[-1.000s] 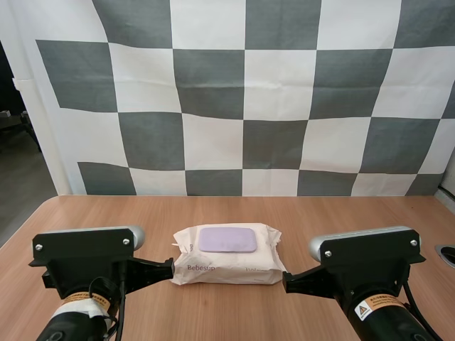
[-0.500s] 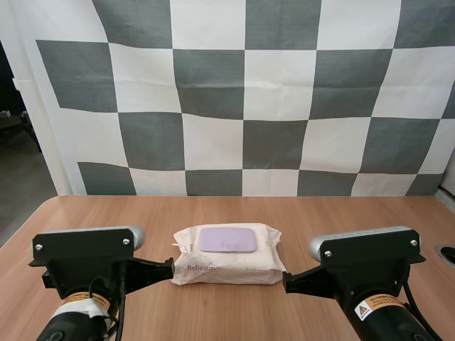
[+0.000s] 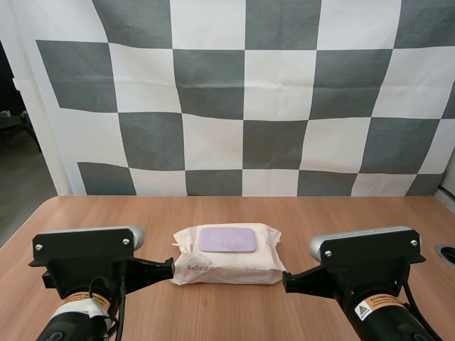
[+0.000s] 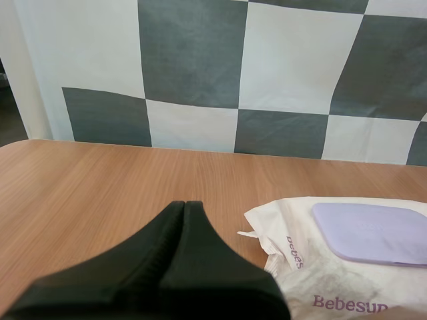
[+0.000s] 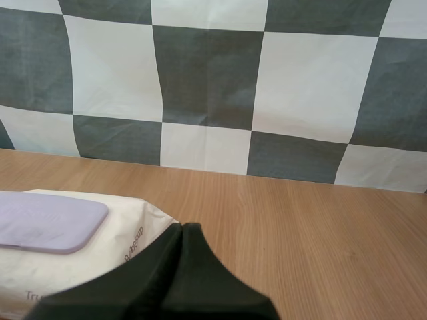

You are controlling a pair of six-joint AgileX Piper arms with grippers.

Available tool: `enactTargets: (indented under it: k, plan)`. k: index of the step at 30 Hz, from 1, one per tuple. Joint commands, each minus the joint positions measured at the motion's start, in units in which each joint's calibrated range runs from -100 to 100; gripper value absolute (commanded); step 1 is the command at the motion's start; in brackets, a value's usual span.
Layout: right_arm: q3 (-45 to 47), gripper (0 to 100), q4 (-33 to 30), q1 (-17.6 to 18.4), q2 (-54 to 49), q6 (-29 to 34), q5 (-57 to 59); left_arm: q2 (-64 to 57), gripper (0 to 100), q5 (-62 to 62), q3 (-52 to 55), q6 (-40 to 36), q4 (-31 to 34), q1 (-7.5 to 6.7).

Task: Open the wet wipes lid

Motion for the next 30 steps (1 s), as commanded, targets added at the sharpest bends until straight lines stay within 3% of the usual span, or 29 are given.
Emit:
enactTargets:
  k: [1, 10, 19, 25, 30]
  plan:
    - [0.00, 0, 0.17, 0.01, 0.00, -0.03, -0.29, 0.00, 0, 0.01, 0.00, 0.17, 0.32, 0.02]
    - [-0.53, 0, -0.55, 0.01, 0.00, -0.46, -9.66, 0.00, 0, 0.01, -4.95, 0.37, 2.04, 0.02]
    - [-14.31, 0, -3.02, 0.01, 0.00, -0.46, -9.25, 0.00, 0, 3.63, -18.41, 0.37, 11.38, 0.02]
    - [-20.80, 0, -3.02, 0.01, 0.00, -0.46, -3.35, 0.00, 0, 11.90, -21.92, 0.37, 12.07, 0.09]
    - [-22.76, 0, -3.02, 0.01, 0.00, -0.46, 0.16, 0.00, 0, 24.57, -25.24, -1.45, 13.73, 2.29]
